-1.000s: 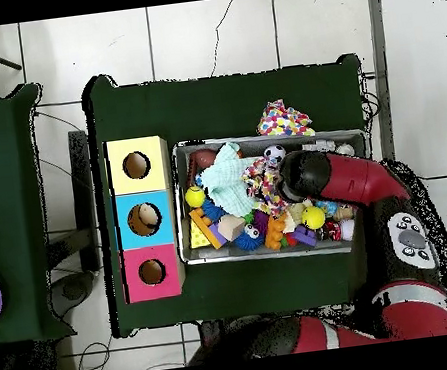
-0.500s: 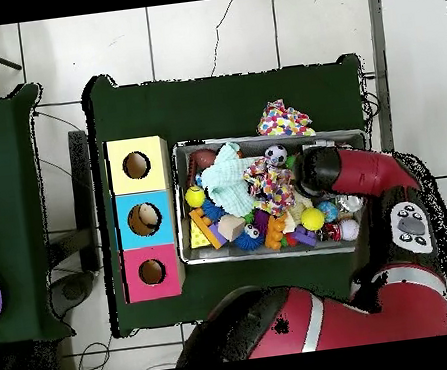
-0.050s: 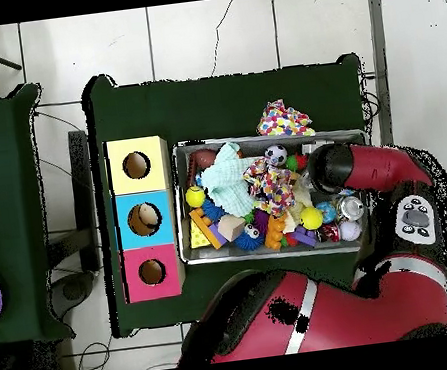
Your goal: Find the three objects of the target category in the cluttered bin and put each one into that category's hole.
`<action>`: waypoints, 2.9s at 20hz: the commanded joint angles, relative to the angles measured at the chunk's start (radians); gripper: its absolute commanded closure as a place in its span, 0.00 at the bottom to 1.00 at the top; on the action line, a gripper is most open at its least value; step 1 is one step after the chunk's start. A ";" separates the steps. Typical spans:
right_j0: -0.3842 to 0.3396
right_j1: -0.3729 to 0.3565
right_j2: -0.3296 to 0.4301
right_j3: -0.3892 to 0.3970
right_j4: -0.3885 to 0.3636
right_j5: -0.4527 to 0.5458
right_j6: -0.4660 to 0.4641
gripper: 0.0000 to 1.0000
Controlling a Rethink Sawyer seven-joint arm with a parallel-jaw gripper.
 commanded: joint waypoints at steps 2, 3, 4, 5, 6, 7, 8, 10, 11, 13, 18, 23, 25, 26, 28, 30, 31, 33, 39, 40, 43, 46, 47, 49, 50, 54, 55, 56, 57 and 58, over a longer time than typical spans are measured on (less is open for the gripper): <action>-0.025 0.067 0.040 0.016 -0.011 0.017 0.057 1.00; -0.026 0.056 0.049 0.031 -0.002 0.031 0.054 1.00; -0.027 0.051 0.053 0.039 0.003 0.040 0.052 1.00; -0.034 0.039 0.069 0.054 0.015 0.064 0.038 1.00; -0.034 0.034 0.072 0.059 0.017 0.072 0.035 1.00; -0.037 0.026 0.077 0.062 0.021 0.085 0.023 1.00; -0.039 0.025 0.079 0.063 0.021 0.090 0.016 1.00; -0.044 0.023 0.086 0.058 0.018 0.086 -0.001 0.00; -0.045 0.024 0.086 0.055 0.018 0.088 -0.002 0.00; -0.045 0.026 0.087 0.049 0.018 0.093 -0.005 0.00; -0.020 -0.017 0.059 0.066 0.019 0.100 0.022 0.00; -0.028 -0.157 0.085 0.140 0.010 0.097 -0.066 0.00; -0.060 -0.194 0.133 0.176 0.025 0.091 -0.105 0.00; -0.075 -0.208 0.153 0.189 0.031 0.096 -0.123 0.00; -0.100 -0.234 0.186 0.212 0.036 0.105 -0.154 0.00; -0.123 -0.271 0.215 0.245 0.038 0.126 -0.183 0.00; -0.135 -0.292 0.232 0.265 0.043 0.142 -0.196 0.00; -0.147 -0.313 0.247 0.269 0.038 0.165 -0.201 0.00; -0.183 -0.348 0.309 0.294 0.026 0.141 -0.195 0.00; -0.187 -0.348 0.319 0.298 0.024 0.135 -0.189 0.00; -0.209 -0.346 0.361 0.323 0.034 0.103 -0.167 0.00; -0.231 -0.351 0.400 0.343 0.038 0.100 -0.166 0.00; -0.249 -0.352 0.427 0.356 0.046 0.107 -0.178 0.00; -0.271 -0.353 0.462 0.378 0.049 0.094 -0.185 0.00; -0.283 -0.353 0.481 0.391 0.051 0.084 -0.189 0.00; -0.301 -0.343 0.520 0.416 0.025 0.046 -0.179 0.00; -0.302 -0.338 0.525 0.417 0.016 0.035 -0.170 0.00; -0.300 -0.335 0.529 0.420 0.009 0.027 -0.159 0.00; -0.295 -0.329 0.529 0.421 -0.001 0.011 -0.144 0.00; -0.295 -0.324 0.531 0.421 -0.007 0.004 -0.136 0.00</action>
